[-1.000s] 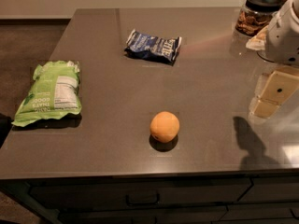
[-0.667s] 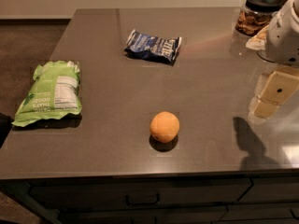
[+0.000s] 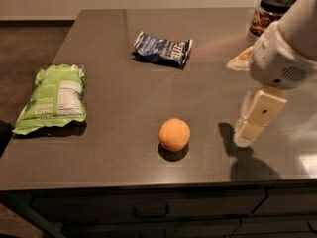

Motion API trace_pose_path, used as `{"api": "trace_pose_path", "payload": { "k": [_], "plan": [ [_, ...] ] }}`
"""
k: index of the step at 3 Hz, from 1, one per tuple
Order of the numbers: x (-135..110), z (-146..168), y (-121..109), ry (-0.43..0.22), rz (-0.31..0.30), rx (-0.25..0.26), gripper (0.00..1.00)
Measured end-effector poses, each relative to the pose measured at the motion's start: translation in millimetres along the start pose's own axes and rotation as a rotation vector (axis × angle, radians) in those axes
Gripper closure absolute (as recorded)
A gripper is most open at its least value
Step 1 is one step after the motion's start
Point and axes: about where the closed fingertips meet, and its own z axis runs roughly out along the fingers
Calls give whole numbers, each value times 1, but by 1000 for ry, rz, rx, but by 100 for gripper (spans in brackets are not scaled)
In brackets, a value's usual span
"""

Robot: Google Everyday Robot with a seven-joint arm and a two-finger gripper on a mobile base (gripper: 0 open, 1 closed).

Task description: Move orange near blue chip bag

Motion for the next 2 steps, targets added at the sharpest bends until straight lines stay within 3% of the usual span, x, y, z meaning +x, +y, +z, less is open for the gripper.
{"api": "trace_pose_path", "payload": {
  "k": [1, 2],
  "plan": [
    [-26, 43, 0, -69, -30, -51, 0],
    [-43, 75, 2, -103, -19, -94, 0]
  ]
}}
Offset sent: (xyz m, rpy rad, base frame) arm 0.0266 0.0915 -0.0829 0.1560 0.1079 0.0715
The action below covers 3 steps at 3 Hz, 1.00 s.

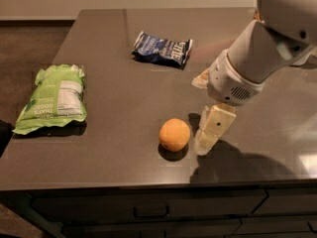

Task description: Move orange near blue chip bag

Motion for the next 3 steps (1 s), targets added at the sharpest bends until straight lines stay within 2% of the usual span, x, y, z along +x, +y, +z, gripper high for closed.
{"api": "trace_pose_path", "payload": {
  "k": [2, 3],
  "plan": [
    [-31, 52, 13, -59, 11, -68, 1],
    [-36, 62, 14, -68, 11, -74, 1]
  ]
}}
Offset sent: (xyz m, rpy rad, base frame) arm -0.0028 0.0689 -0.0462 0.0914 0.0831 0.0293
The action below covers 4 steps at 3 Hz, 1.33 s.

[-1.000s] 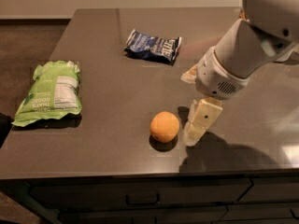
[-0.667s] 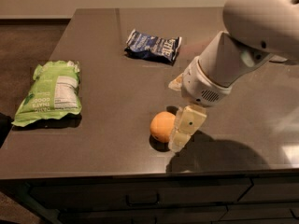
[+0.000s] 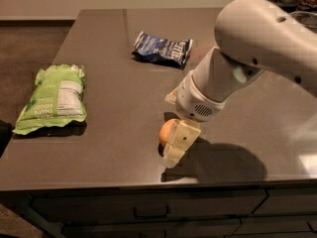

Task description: Move orange near blue chip bag

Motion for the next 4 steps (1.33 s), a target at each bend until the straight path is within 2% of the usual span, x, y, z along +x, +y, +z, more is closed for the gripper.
{"api": "trace_pose_path", "payload": {
  "k": [1, 3, 4],
  "plan": [
    [0, 2, -2, -6, -1, -5, 19],
    [1, -12, -18, -20, 33, 26, 65],
    [1, -37, -57, -39, 113, 120, 96]
  ]
}}
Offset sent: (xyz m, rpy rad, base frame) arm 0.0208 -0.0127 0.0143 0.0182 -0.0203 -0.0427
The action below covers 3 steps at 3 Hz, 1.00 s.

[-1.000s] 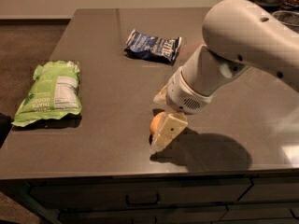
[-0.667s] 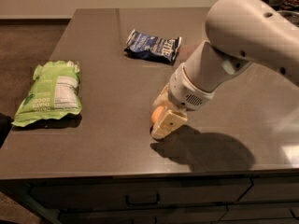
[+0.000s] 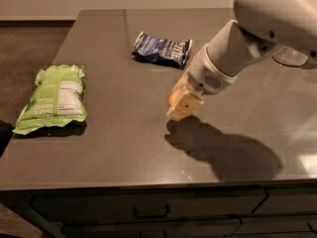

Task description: Move orange near blue chip bag

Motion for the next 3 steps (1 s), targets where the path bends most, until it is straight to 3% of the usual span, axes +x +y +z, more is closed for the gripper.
{"api": "trace_pose_path", "payload": {
  "k": [2, 3],
  "plan": [
    [-15, -26, -103, -71, 198, 205, 100],
    [-17, -21, -135, -58, 282, 271, 100]
  ]
}}
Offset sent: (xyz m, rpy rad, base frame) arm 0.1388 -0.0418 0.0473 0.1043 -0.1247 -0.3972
